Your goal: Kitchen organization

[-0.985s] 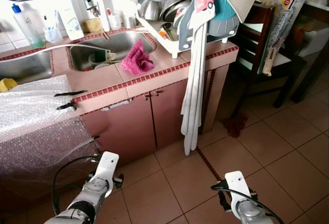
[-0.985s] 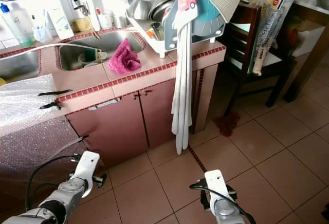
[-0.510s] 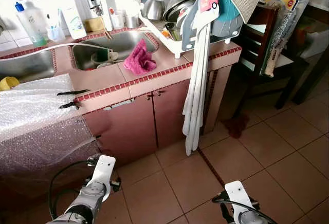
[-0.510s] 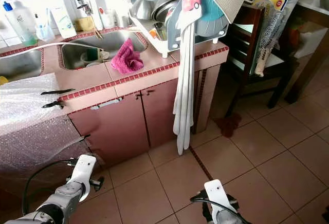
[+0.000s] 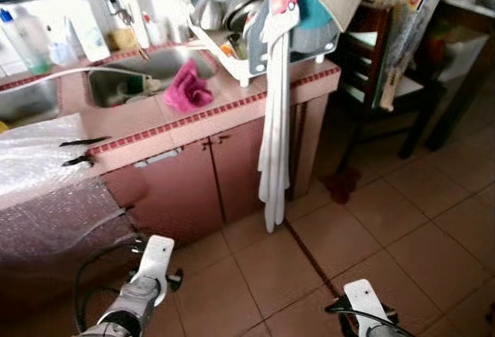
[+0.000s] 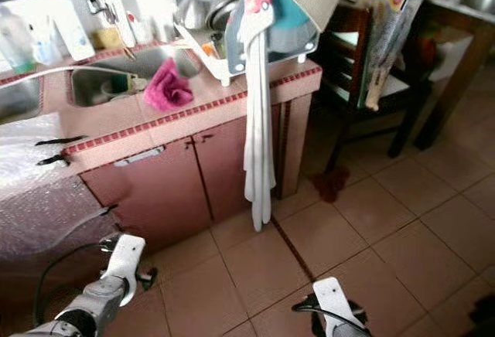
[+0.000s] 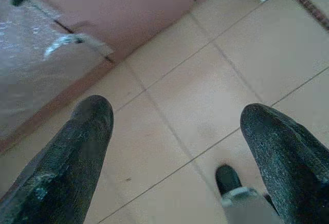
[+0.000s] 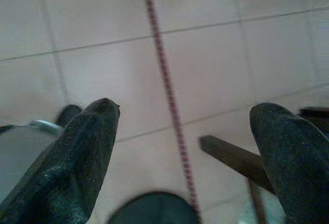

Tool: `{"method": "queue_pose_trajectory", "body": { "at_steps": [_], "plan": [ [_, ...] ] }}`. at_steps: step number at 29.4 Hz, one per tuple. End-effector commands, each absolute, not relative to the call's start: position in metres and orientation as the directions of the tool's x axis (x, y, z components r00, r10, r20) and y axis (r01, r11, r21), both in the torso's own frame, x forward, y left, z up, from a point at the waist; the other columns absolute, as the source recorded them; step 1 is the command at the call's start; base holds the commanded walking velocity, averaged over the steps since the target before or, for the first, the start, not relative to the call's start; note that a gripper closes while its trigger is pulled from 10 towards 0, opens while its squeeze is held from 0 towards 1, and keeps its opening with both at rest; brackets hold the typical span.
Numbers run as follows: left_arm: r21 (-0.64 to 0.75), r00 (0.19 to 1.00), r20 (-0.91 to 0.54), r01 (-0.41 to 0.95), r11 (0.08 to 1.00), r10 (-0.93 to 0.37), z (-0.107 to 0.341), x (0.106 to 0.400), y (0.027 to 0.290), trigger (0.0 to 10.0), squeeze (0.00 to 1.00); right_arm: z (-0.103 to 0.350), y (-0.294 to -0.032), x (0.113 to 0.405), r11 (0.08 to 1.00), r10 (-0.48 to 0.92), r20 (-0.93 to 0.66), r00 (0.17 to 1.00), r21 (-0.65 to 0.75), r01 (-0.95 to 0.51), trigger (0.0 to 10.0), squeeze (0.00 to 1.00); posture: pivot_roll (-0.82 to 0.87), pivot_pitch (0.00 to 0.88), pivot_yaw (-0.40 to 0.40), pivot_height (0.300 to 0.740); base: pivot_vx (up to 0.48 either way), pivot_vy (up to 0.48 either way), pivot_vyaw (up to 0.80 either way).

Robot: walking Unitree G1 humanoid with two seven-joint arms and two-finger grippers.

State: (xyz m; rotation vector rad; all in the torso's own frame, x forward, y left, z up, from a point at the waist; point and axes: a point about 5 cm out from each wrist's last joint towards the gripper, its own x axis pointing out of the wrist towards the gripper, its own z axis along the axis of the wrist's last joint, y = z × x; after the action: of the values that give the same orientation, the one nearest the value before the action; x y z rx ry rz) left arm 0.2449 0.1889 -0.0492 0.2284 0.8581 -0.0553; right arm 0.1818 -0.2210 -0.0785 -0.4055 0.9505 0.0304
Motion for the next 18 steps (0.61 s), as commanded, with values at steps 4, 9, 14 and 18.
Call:
{"method": "queue_pose_trajectory", "body": {
  "at_steps": [4,9,14,18],
  "plan": [
    [0.197,0.646,-0.760,0.129,0.972,0.068,-0.0500,0.2418,0.1980,10.0,0.00,-0.0790,-0.2145,0.1836,0.928,-0.140,-0.796,0.589,-0.313,-0.203,10.0,0.00,-0.03,0.000,0.045,0.740,0.000,-0.480,0.00],
    [0.214,0.653,-0.752,0.118,0.970,0.086,-0.0489,0.2431,0.1993,10.0,0.00,-0.0787,-0.2147,0.1843,0.924,-0.140,-0.795,0.590,-0.319,-0.210,10.0,0.00,-0.03,0.000,0.048,0.740,0.000,-0.192,0.00],
    [0.222,0.655,-0.750,0.124,0.967,0.089,-0.0478,0.2445,0.2000,10.0,0.00,-0.0793,-0.2148,0.1828,0.923,-0.141,-0.797,0.588,-0.320,-0.212,10.0,0.00,-0.03,0.000,0.050,0.740,0.000,0.000,0.00],
    [0.217,0.654,-0.752,0.122,0.968,0.086,-0.0475,0.2449,0.2002,10.0,0.00,-0.0796,-0.2148,0.1822,0.923,-0.140,-0.798,0.587,-0.320,-0.215,10.0,0.00,-0.03,0.000,0.049,0.740,0.000,0.000,0.00]
  ]
}}
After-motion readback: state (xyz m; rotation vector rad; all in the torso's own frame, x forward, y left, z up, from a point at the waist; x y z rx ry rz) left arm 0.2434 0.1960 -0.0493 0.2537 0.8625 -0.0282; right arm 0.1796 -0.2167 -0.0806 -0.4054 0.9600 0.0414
